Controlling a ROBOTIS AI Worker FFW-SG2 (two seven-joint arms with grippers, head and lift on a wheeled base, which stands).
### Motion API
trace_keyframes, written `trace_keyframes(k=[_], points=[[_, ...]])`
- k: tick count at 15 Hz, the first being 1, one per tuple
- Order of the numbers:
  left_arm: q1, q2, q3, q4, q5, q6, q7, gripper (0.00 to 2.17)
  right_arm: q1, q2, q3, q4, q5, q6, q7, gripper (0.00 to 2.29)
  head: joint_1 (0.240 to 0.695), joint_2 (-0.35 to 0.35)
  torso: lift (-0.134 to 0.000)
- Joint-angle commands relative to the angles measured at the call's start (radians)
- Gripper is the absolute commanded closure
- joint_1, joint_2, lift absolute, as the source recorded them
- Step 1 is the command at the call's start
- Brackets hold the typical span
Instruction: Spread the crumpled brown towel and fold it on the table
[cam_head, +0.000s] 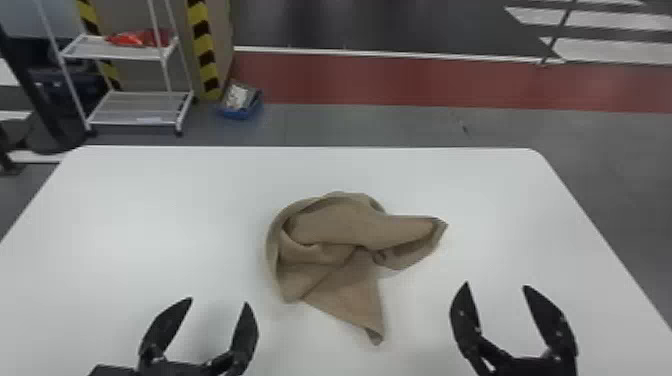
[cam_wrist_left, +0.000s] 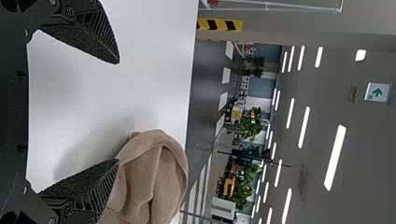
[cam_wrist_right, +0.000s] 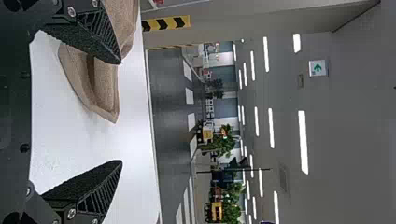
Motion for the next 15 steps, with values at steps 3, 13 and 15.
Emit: trace_keyframes(k=[3,13,15], points=[[-0.093,-0.002,-0.067,0.058,-0.039,0.074,0.033,0.14,0.001,0.0,0.0,0.001,0.0,0.0,0.0,0.13,0.695,-0.152,-0.124],[-0.208,-0.006,-0.171,0.107,-0.056,0.248,0.041,0.16,0.0,-0.003,-0.008,0.001,0.0,0.013,0.0,0.13,0.695,-0.244,-0.124],[-0.228,-0.006,-0.179,0.109,-0.055,0.34,0.041,0.36,0.0,-0.004,-0.008,0.0,0.0,0.013,0.0,0.13,0.695,-0.254,-0.124]])
